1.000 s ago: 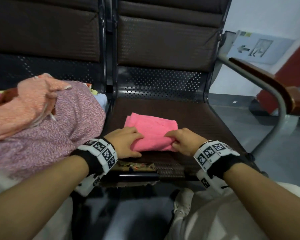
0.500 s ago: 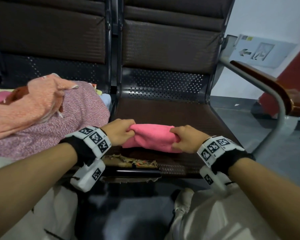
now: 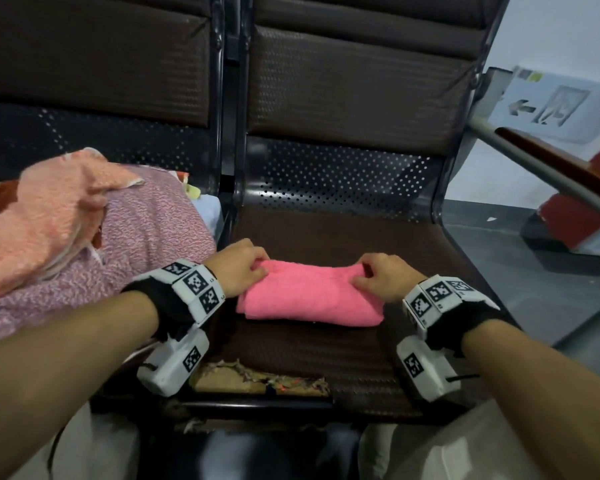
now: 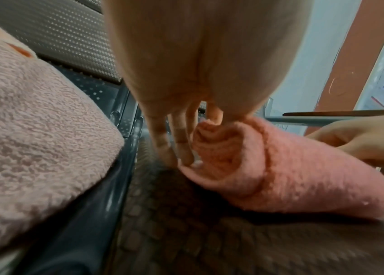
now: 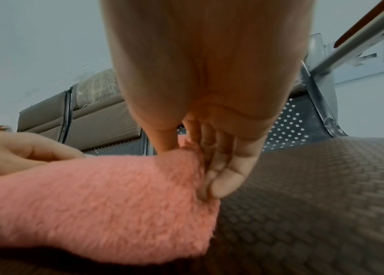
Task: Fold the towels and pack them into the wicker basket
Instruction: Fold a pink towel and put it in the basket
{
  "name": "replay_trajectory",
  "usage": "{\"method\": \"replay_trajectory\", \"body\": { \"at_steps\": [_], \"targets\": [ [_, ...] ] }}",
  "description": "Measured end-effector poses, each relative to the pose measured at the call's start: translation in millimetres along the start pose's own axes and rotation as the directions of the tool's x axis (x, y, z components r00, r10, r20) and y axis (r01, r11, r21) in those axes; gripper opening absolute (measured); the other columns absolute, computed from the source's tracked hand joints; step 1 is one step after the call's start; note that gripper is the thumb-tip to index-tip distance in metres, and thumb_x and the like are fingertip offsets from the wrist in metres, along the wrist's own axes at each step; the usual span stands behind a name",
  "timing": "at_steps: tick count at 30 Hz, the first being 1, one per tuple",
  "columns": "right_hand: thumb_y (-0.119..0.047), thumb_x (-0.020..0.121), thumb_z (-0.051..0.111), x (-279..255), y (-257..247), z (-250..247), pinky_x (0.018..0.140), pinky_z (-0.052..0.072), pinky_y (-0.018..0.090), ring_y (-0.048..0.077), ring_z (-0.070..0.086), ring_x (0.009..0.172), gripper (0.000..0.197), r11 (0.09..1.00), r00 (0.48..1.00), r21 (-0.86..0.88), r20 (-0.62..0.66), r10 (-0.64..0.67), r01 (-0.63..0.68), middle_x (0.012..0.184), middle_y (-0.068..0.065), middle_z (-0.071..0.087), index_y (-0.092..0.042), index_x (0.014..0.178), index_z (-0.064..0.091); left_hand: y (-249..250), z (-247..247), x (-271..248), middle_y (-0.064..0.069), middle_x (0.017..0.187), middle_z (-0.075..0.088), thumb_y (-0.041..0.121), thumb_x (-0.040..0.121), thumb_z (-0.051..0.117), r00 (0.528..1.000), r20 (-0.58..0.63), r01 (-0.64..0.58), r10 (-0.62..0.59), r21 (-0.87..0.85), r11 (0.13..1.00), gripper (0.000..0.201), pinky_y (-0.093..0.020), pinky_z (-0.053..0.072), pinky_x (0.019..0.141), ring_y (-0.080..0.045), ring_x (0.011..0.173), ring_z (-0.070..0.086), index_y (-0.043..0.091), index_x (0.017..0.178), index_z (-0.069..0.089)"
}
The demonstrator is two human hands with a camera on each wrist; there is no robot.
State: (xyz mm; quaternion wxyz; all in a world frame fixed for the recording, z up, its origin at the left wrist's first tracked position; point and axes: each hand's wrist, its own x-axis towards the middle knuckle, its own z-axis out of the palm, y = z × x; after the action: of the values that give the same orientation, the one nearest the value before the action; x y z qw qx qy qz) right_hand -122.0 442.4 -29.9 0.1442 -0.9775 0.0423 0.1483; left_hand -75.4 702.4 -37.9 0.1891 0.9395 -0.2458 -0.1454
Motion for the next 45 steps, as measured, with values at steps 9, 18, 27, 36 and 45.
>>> {"method": "replay_trajectory", "body": {
  "at_steps": [9,18,27,36,45],
  "targets": [
    [-0.06,0.089,0.048,20.0,5.5,2.8,0.055,0.05,0.029,0.019,0.062,0.069,0.053,0.951,0.9,0.028,0.333,0.281,-0.307,0.081,0.004,0.059,-0.009,0.103,0.052,4.9,4.2,-0.9,-0.007,0.112,0.047,0.027,0.099,0.041,0.971,0.238,-0.01,0.001,0.036,0.999,0.036,-0.031,0.04,0.096,-0.022,0.108,0.053,0.014,0.132,0.047],
    [-0.045,0.082,0.066,-3.4,-21.8,-18.9,0.078,0.052,0.031,0.013,0.062,0.088,0.033,0.934,0.995,0.356,0.081,-0.06,0.027,0.099,0.0,0.064,-0.02,0.102,0.058,24.6,-23.7,-30.2,-0.008,0.138,0.043,0.039,0.083,0.064,0.953,0.301,-0.07,0.029,0.126,0.99,0.072,-0.031,0.044,0.098,-0.02,0.118,0.049,0.012,0.141,0.031],
    [-0.016,0.066,0.085,-82.8,-81.4,-95.4,0.058,0.044,0.025,0.013,0.054,0.064,0.037,0.656,0.847,0.538,-0.375,-0.375,0.529,0.07,0.002,0.062,-0.019,0.086,0.055,71.9,-62.1,-58.1,0.008,0.119,0.063,0.047,0.046,0.084,0.99,-0.08,-0.143,0.119,-0.595,0.791,0.099,-0.034,0.053,0.091,-0.009,0.103,0.064,0.024,0.133,0.044],
    [-0.024,0.061,0.088,-174.6,-19.3,-158.9,0.061,0.05,0.015,0.0,0.064,0.068,0.024,0.635,0.724,0.527,-0.686,-0.073,0.564,0.069,-0.013,0.069,-0.026,0.076,0.069,157.2,-81.5,-89.0,0.001,0.101,0.068,0.039,0.067,0.066,0.973,-0.003,-0.209,0.23,-0.428,0.879,0.045,-0.024,0.053,0.075,-0.013,0.087,0.066,0.018,0.107,0.065],
    [-0.023,0.064,0.086,-289.1,110.8,-111.7,0.061,0.049,0.024,0.007,0.062,0.067,0.025,0.453,0.601,0.724,-0.687,0.408,0.52,0.073,-0.003,0.067,-0.016,0.08,0.068,294.5,-56.6,-97.8,0.002,0.07,0.054,0.033,0.088,0.059,0.903,-0.043,-0.424,0.427,0.069,0.903,0.027,-0.028,0.033,0.058,-0.012,0.063,0.047,0.016,0.068,0.051]
  ]
}}
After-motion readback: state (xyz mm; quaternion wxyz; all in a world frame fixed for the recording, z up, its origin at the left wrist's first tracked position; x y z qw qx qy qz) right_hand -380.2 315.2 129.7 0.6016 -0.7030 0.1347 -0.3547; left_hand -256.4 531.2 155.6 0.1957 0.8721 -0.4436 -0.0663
